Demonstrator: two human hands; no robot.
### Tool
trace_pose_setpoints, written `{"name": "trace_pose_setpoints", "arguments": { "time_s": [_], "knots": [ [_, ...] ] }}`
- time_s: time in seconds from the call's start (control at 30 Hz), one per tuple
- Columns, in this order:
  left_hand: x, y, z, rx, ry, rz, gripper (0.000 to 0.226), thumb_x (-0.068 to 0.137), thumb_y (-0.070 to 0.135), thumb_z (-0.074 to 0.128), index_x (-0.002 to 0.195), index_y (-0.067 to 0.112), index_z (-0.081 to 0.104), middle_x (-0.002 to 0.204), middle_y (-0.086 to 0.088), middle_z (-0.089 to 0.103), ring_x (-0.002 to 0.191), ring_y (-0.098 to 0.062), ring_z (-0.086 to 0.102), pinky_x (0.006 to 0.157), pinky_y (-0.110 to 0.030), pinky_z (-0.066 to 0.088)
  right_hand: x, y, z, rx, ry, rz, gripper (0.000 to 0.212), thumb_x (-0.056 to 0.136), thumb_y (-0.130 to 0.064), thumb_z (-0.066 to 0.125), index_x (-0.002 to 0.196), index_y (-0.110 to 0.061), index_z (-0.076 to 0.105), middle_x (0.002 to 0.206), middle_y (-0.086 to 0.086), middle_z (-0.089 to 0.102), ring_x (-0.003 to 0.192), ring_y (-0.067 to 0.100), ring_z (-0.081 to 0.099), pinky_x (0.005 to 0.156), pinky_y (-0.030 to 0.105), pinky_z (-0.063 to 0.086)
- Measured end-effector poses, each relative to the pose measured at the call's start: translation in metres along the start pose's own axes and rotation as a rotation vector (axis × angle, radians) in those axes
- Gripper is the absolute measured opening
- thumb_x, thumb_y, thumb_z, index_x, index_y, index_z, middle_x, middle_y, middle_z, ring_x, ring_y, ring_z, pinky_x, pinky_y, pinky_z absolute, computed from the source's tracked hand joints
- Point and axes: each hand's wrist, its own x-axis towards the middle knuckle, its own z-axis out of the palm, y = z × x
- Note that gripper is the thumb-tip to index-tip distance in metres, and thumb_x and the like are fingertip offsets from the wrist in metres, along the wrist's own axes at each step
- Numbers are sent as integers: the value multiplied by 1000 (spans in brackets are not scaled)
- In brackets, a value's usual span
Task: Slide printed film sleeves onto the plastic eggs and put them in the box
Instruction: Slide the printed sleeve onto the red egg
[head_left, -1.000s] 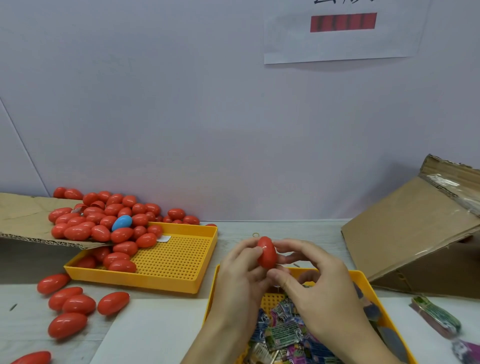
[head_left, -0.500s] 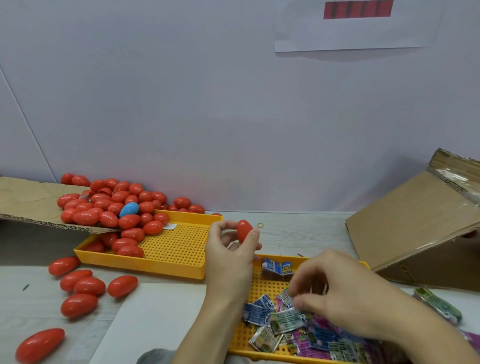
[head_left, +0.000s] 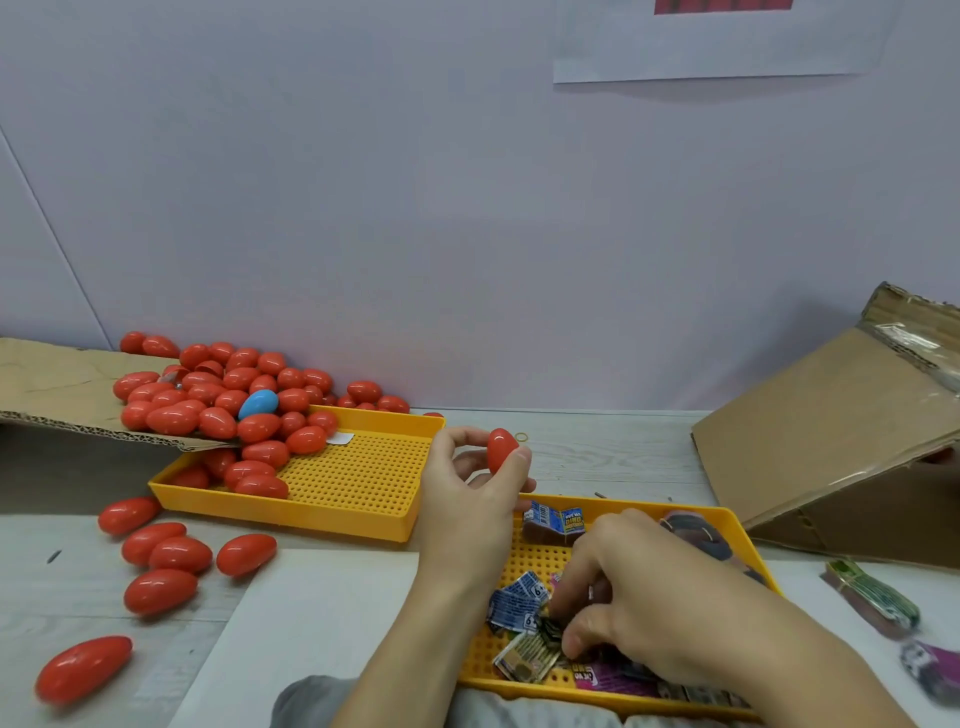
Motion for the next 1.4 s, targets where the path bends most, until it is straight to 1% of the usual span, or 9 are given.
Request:
{"name": "trace_pose_setpoints", "arguments": {
  "time_s": [0.1,0.27,0.43,0.6,0.7,0.8,0.97,1.17,1.4],
  "knots": [
    [1,-1,0,-4,-8,-1,22,89,10,71,103,13,55,94,-11,70,66,-12,71,57,-19,54,1,4,1,32,6,-13,14,82,-41,77,94,-47,73,97,-22,63,86,1,61,68,23,56],
    [0,-2,0,-16,-22,-10,20,89,9,70,102,11,55,91,-12,69,67,-15,71,58,-22,54,4,12,5,87,59,-40,7,87,-41,70,93,-41,73,95,-22,65,85,0,63,75,27,57],
    [1,-3,-1,-15,-32,-10,21,89,9,70,103,12,55,93,-12,69,67,-14,70,58,-21,53,4,25,-6,278,243,-113,10,83,-35,76,74,-30,75,75,-18,71,70,-1,64,62,14,48],
    [1,-5,-1,-21,-64,-14,20,90,6,67,105,14,57,83,-9,69,63,-17,68,57,-23,52,8,34,-5,697,404,-91,16,79,-28,79,70,-15,76,61,-4,69,54,2,60,53,12,43],
    [1,-6,1,-45,-147,-41,14,92,3,55,101,11,62,73,-4,63,59,-18,61,53,-27,49,12,37,0,833,436,-62,19,80,-30,76,70,-13,75,56,-1,65,51,4,57,50,13,42],
    [-2,-6,2,-60,-289,-71,15,79,16,53,87,11,64,65,-3,53,51,-16,49,52,-31,45,16,38,3,900,474,-55,23,77,-35,75,72,-12,75,57,1,65,51,8,56,49,17,43],
    [-8,-3,3,116,-425,-18,18,80,28,81,73,19,68,58,7,54,45,-14,52,51,-26,49,19,39,7,931,572,-80,28,68,-39,75,77,-13,75,60,5,68,54,10,60,52,19,48],
    [-6,-5,0,73,-364,-13,15,83,17,79,72,15,70,53,5,51,46,-13,50,55,-28,50,22,40,8,948,596,-83,8,77,-14,79,84,-14,75,70,7,74,60,14,68,55,16,51],
    [-8,-4,1,-73,-519,-90,12,79,22,70,69,17,68,56,-3,43,50,-15,38,60,-34,47,22,39,8,927,684,-98,12,85,-3,71,88,-14,70,71,1,73,60,8,68,55,13,49]
  ]
}}
